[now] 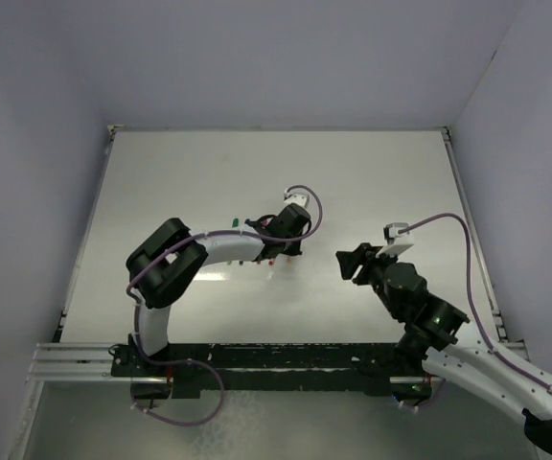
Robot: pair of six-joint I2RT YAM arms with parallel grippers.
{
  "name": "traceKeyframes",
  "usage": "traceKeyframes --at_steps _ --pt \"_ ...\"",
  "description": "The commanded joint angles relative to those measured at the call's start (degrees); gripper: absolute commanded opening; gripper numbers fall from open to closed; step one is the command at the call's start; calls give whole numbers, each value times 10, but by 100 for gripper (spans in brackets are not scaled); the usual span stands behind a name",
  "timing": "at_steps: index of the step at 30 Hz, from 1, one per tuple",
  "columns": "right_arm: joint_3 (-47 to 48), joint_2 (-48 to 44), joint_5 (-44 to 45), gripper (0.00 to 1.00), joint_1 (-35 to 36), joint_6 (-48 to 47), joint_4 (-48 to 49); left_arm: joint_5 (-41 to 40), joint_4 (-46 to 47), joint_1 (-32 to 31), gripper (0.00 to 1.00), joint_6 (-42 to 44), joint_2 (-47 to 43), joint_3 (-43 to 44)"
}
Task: Insert the pens into the pen caps
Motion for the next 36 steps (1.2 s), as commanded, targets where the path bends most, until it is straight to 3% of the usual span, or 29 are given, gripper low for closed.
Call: traceKeyframes --at_steps 1,13,21,29,36 --pt "-2 -3 2 56 1 6 14 -2 -17 3 22 -4 17 14" --pt "-10 -3 -3 56 1 9 22 -2 -19 4 26 -10 8 16" --pt "-12 -18 7 56 1 10 14 -20 -39 3 29 19 -62 35" --pt "-21 -58 73 55 0 40 -36 -2 -2 34 26 38 -207 -58" --pt "-5 -137 164 56 -1 59 -162 -15 -3 130 28 33 -443 -215"
